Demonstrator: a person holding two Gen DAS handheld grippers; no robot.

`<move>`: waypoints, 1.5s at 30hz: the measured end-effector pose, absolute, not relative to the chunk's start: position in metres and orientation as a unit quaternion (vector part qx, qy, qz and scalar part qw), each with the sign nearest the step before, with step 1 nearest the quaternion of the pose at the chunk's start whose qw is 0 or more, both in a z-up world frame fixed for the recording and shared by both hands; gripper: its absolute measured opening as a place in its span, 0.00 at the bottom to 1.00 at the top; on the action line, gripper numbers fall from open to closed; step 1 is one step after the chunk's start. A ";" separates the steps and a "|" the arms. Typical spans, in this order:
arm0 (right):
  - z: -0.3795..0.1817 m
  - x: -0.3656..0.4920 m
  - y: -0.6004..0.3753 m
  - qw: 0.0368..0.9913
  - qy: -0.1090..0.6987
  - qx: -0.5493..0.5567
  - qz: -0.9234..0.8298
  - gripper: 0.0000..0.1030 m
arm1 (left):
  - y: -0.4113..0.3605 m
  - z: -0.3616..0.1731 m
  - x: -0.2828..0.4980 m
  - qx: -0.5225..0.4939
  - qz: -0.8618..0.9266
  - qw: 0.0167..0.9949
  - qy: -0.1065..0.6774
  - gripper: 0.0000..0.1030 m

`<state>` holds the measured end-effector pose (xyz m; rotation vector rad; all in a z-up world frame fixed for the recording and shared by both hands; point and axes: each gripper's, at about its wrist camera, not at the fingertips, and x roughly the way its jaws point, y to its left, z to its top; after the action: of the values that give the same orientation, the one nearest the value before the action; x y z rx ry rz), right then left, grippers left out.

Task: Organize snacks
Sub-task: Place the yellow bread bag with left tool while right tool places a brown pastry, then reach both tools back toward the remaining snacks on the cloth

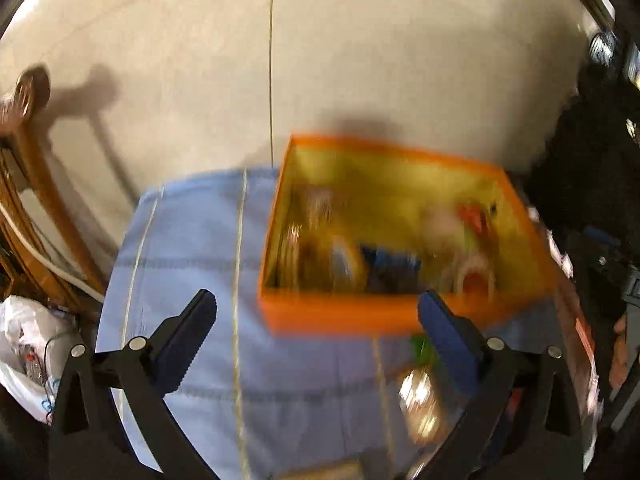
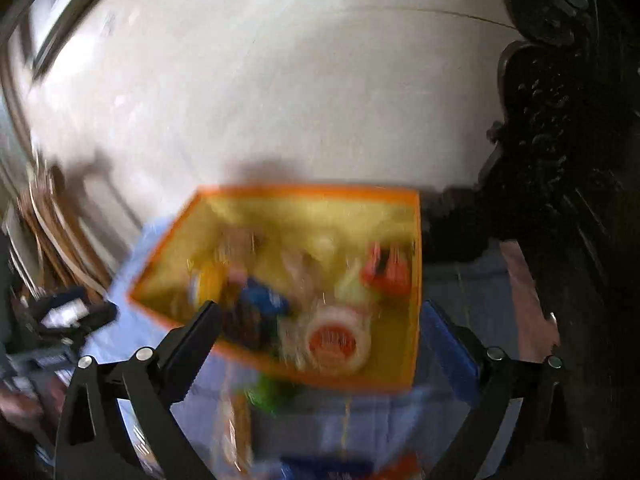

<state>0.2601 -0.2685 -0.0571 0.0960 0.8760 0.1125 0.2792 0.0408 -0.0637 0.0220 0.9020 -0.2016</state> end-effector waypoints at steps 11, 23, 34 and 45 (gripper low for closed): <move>-0.172 0.214 -0.153 0.829 0.553 -0.032 0.079 0.96 | 0.045 -0.162 0.157 0.276 -0.268 0.822 0.421 0.96; -0.207 0.235 -0.141 0.806 0.586 -0.050 0.066 0.96 | 0.044 -0.223 0.168 0.241 -0.416 0.746 0.461 0.96; -0.216 0.240 -0.142 0.799 0.596 -0.041 0.068 0.96 | 0.072 -0.230 0.166 0.270 -0.378 0.769 0.439 0.96; -0.225 0.246 -0.129 0.799 0.596 -0.049 0.069 0.96 | 0.077 -0.228 0.156 0.271 -0.347 0.772 0.459 0.96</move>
<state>0.2455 -0.1289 -0.2250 -0.1051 1.2782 0.1489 0.1555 0.0773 -0.2279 0.5867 0.9956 -0.7511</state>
